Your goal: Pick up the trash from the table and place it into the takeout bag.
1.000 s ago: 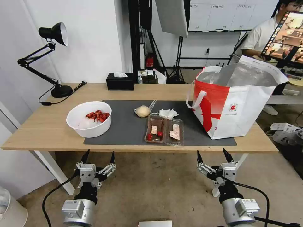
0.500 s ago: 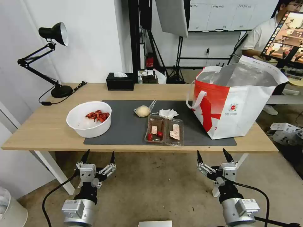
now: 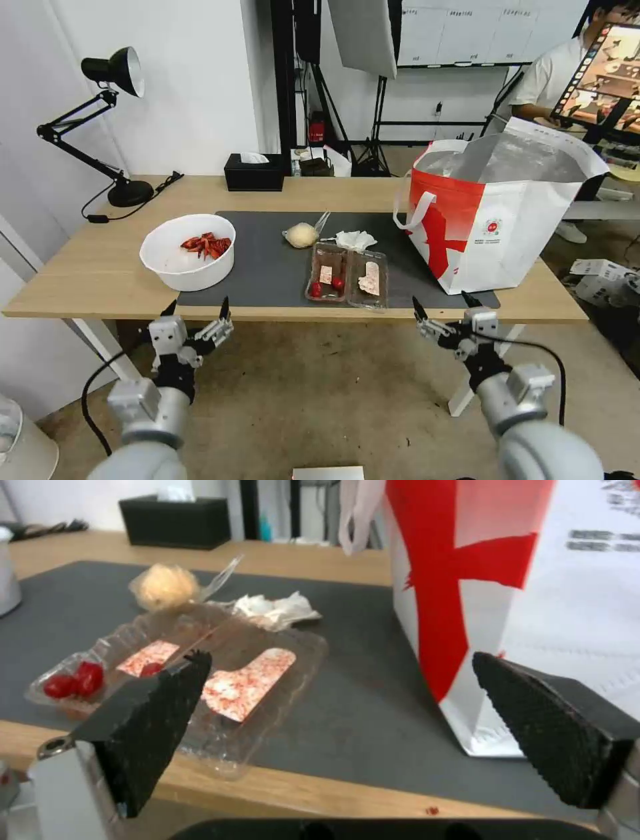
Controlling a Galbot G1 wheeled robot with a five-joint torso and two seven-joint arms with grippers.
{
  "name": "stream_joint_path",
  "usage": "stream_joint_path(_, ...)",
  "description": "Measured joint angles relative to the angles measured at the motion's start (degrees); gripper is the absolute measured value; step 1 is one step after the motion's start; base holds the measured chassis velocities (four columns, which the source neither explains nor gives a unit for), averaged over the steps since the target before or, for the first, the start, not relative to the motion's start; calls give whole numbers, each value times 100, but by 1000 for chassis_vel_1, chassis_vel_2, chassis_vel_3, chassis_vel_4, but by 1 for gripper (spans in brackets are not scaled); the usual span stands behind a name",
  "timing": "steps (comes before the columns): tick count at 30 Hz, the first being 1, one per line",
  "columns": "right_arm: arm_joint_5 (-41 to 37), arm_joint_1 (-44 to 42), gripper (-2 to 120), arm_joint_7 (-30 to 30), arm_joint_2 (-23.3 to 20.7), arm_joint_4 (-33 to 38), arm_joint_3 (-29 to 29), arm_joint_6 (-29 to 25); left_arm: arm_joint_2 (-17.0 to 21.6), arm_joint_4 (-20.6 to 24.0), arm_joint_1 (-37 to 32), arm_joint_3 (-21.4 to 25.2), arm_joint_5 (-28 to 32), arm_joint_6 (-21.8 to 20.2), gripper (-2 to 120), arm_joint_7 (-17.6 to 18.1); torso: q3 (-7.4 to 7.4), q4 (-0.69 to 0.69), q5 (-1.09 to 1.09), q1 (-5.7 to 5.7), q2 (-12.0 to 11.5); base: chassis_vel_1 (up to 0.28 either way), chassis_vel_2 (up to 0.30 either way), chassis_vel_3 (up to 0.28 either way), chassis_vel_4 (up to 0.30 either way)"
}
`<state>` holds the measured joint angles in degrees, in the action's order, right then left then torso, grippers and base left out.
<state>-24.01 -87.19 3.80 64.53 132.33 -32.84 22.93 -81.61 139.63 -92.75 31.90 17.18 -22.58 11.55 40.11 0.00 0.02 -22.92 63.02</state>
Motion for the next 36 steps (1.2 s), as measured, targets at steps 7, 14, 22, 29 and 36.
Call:
stream_joint_path(7, -760, 493, 100, 25, -594, -72, 93, 264, -12, -31, 23, -72, 115, 171, 100, -3, 0, -1, -2, 0, 0, 0, 0, 0, 0)
stream_joint_path(14, -1022, 582, 100, -13, -628, -181, 208, 252, -13, -69, -30, -74, 57, 192, 100, -89, 0, -1, -3, 0, 0, 0, 0, 0, 0)
stream_joint_path(22, -1004, 477, 100, -29, -447, -190, 302, 65, -37, -86, -178, -83, -41, 263, 100, -211, 0, 0, -2, 0, 0, 0, 0, 0, 0)
stream_joint_path(29, -3874, 539, 100, 1241, -143, 129, 618, -337, -37, -58, -391, -77, -199, 369, 100, -348, -1, 0, -3, 1, 0, 0, 0, 0, 0)
stream_joint_path(36, -5652, 1055, 100, 3225, 230, 112, 1456, -1052, -5, -11, -535, -50, -282, 460, 100, -348, -1, 2, -3, 0, 0, 0, 0, 0, 0)
